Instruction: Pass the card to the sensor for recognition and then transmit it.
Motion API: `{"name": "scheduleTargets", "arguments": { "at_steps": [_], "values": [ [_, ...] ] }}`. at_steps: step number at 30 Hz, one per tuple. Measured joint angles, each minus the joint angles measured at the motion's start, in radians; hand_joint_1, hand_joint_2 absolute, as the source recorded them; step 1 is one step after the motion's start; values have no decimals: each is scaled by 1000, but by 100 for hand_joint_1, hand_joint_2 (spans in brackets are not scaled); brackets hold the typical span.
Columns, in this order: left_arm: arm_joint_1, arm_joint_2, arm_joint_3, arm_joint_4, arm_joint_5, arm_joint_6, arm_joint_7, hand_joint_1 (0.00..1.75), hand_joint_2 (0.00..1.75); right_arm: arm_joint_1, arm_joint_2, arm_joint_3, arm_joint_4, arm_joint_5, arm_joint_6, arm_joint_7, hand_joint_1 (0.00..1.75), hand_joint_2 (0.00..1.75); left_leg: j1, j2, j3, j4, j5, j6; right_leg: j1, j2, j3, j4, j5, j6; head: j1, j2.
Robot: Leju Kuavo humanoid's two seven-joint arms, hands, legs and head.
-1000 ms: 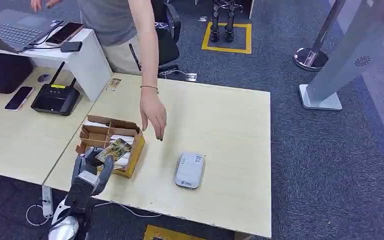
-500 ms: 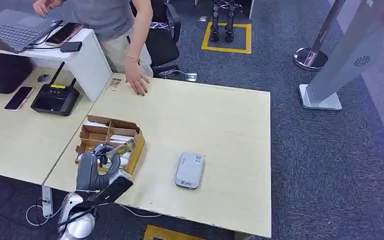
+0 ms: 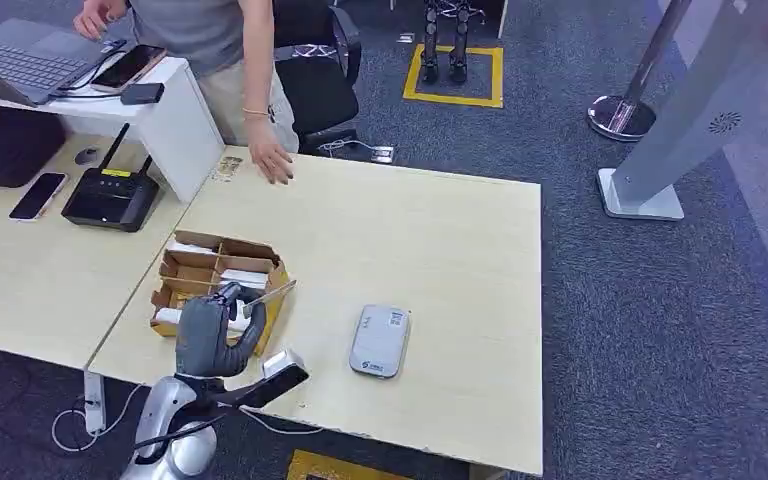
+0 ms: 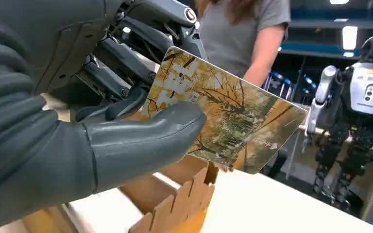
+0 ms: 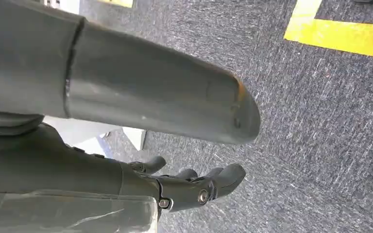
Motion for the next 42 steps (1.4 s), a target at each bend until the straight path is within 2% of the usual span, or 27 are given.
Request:
{"name": "scheduleTargets", "arguments": {
  "at_steps": [3, 10, 14, 21, 26, 29, 35, 42],
  "values": [
    [-19, 5, -32, 8, -137, 28, 37, 175, 175, -4, 0, 0, -2, 15, 3, 2, 0, 0, 0, 0, 0, 0, 0, 0, 0, 0, 0, 0, 0, 0, 0, 0],
    [-62, 15, -78, 34, -397, 32, 131, 175, 175, -18, 0, 0, -5, 37, 7, 14, 0, 0, 0, 0, 0, 0, 0, -1, 0, 0, 0, 0, 0, 0, 0, 0],
    [-94, 41, -142, 64, -538, 32, 240, 175, 175, -24, 0, 0, -7, 45, 12, 14, 0, 0, 0, 0, 0, 0, 0, -1, 0, 0, 0, 0, 0, 0, 0, 0],
    [-164, 122, -287, 125, -558, 32, 405, 175, 175, -28, 0, 0, -8, 55, 21, 21, 0, 0, 0, 0, 0, 0, 1, -1, 0, 0, 0, 0, 0, 0, 0, 0],
    [-244, 184, -459, 209, -559, 32, 554, 175, 175, -31, 1, 0, -10, 61, 22, 23, 0, 0, 0, 0, 0, 0, 1, 0, 0, 0, 1, 0, 0, 0, 0, 0],
    [-284, 206, -558, 244, -559, 32, 615, 175, 175, -33, 2, 0, -11, 61, 23, 24, 0, 0, 0, 0, 0, 1, 1, 0, 0, 0, 0, 0, 0, 0, 0, 0],
    [-341, 229, -698, 282, -559, 33, 657, 175, 175, -35, 2, 0, -12, 67, 24, 25, 0, 0, 0, 0, 0, 1, 1, 0, 0, 0, 1, 0, 0, 0, 0, 0],
    [-389, 238, -789, 298, -559, 33, 686, 175, 175, -35, 2, 0, -13, 74, 25, 28, 0, 0, 0, 0, 0, 1, 1, 0, 0, 0, 1, 0, 0, 0, 0, 0]
  ]
}}
